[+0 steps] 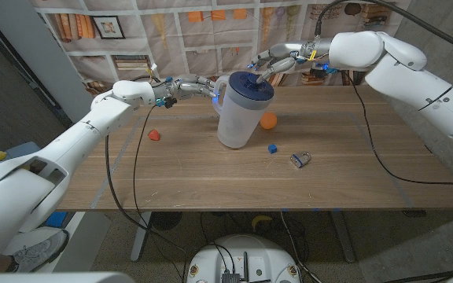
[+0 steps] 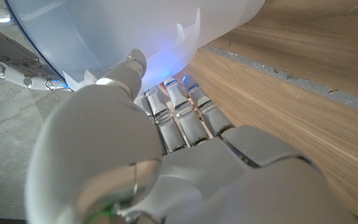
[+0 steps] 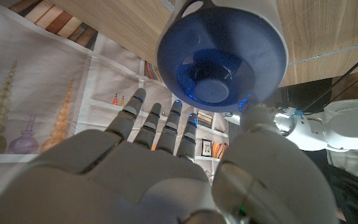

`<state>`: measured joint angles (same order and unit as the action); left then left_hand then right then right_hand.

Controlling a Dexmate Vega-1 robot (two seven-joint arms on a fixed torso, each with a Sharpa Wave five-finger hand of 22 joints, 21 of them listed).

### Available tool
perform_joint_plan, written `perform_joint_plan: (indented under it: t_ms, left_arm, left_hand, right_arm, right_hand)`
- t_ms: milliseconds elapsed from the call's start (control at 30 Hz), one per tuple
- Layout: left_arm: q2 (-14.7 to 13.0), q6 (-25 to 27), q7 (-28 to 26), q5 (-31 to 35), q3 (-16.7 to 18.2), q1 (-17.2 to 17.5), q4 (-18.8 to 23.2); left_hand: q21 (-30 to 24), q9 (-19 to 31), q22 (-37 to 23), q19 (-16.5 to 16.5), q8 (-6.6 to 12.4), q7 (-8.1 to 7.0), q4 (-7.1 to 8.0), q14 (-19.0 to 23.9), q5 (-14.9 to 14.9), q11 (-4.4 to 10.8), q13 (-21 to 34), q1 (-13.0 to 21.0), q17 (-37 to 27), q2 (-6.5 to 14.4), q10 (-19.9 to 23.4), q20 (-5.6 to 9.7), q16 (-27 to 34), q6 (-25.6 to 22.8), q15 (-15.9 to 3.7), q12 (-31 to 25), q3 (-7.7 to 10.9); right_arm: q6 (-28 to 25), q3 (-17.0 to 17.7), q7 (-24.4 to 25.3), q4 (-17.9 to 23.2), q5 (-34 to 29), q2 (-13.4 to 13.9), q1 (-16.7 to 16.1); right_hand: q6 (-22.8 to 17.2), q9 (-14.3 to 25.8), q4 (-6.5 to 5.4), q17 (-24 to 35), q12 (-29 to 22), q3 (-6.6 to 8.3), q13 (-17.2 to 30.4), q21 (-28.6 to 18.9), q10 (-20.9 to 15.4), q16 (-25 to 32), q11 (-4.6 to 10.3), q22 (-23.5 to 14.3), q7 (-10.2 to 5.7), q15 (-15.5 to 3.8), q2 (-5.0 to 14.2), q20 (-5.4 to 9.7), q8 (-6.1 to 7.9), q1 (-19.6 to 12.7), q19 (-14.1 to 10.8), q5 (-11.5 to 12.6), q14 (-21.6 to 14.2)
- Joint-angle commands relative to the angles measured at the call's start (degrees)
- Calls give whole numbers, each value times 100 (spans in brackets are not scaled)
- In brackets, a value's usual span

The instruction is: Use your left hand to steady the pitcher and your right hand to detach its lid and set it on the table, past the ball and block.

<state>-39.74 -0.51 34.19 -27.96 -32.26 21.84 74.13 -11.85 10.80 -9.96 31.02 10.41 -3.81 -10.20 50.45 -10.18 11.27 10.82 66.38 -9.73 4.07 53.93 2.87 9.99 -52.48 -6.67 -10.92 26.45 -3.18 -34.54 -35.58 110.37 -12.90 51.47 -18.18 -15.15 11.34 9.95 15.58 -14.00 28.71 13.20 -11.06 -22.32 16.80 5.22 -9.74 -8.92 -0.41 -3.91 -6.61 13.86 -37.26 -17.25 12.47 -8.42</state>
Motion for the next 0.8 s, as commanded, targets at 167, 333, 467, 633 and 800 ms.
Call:
perform_joint_plan:
  t_ms: [167,333,467,633,800]
  left_arm:
    - [-59,39,-30,-52,51,91,119]
    - [-95,57,-66,-62,67,144,199]
    - [-111,59,-76,-67,72,169,234]
    - [-136,101,-97,-77,81,187,296]
    - [-144,112,-99,-82,86,186,312]
  left_hand:
    - [16,11,-11,10,67,-2,37,48,-42,69,12,50,-12,144,98,715,29,-18,-695,-39,27]
    - [17,11,-10,9,64,-4,37,53,-42,69,12,48,-13,148,104,714,32,-10,-693,-41,28]
    - [16,11,-10,11,66,-5,32,53,-43,70,12,51,-12,145,106,715,31,-13,-696,-42,28]
    - [16,11,-10,10,68,7,35,58,-43,70,13,46,-13,151,111,714,33,-17,-692,-44,30]
    - [16,11,-10,11,68,3,38,66,-44,70,12,40,-13,159,112,712,35,-16,-692,-44,32]
  right_arm:
    - [-93,-69,-30,127,-200,-42,-50]
    - [-94,-67,7,144,-230,-49,-95]
    - [-93,-77,10,153,-251,-58,-118]
    - [-96,-61,78,185,-299,-59,-167]
    - [-73,-29,139,183,-284,-64,-214]
  right_hand:
    - [-87,17,0,35,-19,-15,14,-21,-91,49,14,-6,-51,-32,30,9,61,-120,-79,-38,-113]
    - [-140,20,2,39,-25,-15,15,-21,-137,63,30,-6,-77,-61,32,6,84,-161,-91,-48,-136]
    - [-170,21,2,42,-28,-18,13,-24,-171,75,39,-6,-92,-80,30,19,98,-187,-109,-56,-157]
    - [-263,24,-3,48,-43,-28,8,-26,-270,106,95,-6,-123,-111,29,21,138,-233,-135,-76,-213]
    - [-364,27,-3,53,-49,-46,1,-35,-354,135,157,-6,-123,-147,10,38,182,-274,-179,-108,-267]
